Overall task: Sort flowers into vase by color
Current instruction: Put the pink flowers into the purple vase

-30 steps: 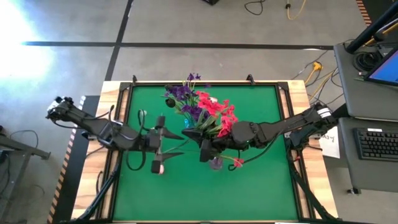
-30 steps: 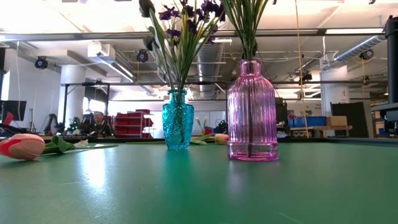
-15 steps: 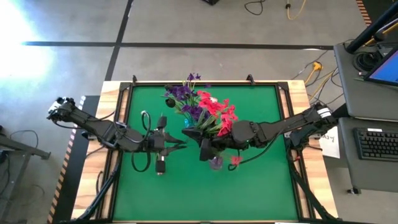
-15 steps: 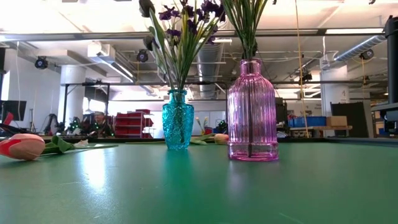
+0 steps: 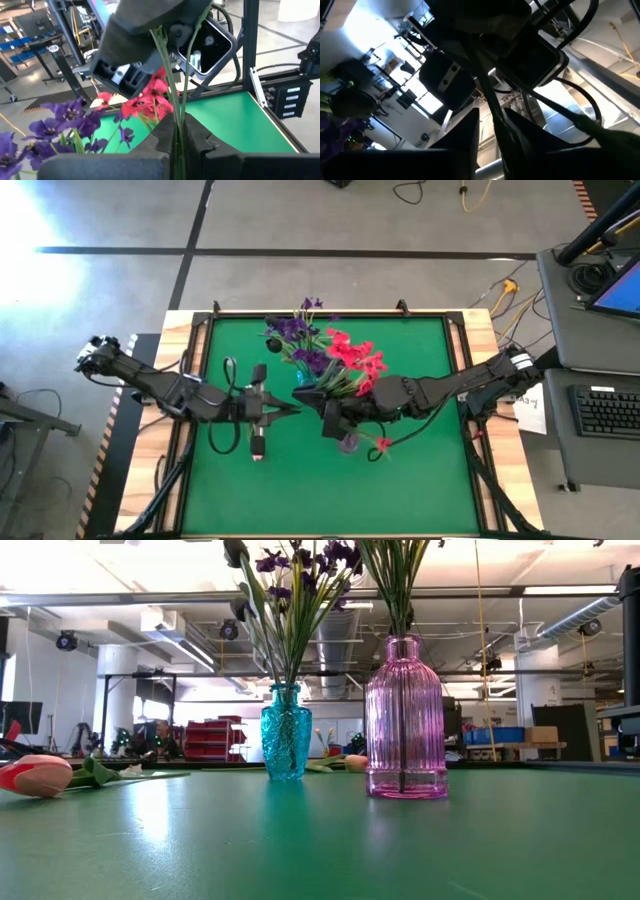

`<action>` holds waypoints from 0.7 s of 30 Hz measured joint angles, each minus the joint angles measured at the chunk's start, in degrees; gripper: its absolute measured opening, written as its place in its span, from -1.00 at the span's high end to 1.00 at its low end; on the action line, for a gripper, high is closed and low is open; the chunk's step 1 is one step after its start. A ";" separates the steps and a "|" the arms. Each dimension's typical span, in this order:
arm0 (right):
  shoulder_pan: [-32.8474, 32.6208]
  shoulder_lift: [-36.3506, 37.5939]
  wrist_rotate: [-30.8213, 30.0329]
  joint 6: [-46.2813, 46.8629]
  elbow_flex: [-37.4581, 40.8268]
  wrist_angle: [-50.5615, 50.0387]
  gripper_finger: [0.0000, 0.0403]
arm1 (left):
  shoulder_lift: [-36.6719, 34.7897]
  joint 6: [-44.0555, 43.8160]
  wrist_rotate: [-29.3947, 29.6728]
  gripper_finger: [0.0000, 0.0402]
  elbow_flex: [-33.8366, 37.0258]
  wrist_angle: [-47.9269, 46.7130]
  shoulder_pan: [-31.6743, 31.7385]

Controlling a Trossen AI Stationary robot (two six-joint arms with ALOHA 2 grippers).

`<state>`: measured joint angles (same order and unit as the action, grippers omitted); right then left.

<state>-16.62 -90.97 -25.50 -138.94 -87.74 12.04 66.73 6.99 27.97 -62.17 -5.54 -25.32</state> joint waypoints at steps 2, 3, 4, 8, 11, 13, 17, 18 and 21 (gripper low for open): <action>0.00 0.10 0.00 0.97 0.00 0.06 0.52 | -0.34 0.82 -0.01 1.00 0.00 0.76 -0.01; 0.00 0.13 0.00 1.15 0.00 0.14 0.49 | -0.61 1.16 0.00 1.00 0.02 1.03 -0.02; 0.00 0.13 0.00 1.40 0.00 0.33 0.45 | -0.94 1.39 0.03 1.00 0.02 1.18 -0.02; 0.00 0.41 -0.02 2.94 0.00 0.63 0.33 | -2.36 1.63 3.68 1.00 0.02 1.55 -0.02; 0.00 0.56 -0.09 3.25 0.00 1.23 0.27 | -3.37 2.00 8.86 1.00 0.02 0.18 -0.05; 0.02 0.56 -0.22 3.29 0.00 2.85 0.24 | -4.23 2.25 10.95 1.00 0.04 -1.05 -0.02; 0.00 0.61 -0.21 3.30 0.00 5.59 0.20 | -6.16 2.41 13.35 1.00 0.04 -1.53 -0.04; 0.00 0.61 -0.22 3.32 0.00 6.23 0.20 | -6.64 2.51 13.42 1.00 0.04 -1.55 -0.04; 0.00 0.61 -0.20 3.47 0.00 9.23 0.20 | -7.81 2.60 13.57 1.00 0.04 -1.64 -0.04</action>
<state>-16.62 -90.37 -25.69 -135.48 -87.74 21.27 58.92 9.58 41.54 -62.13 -7.18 -25.36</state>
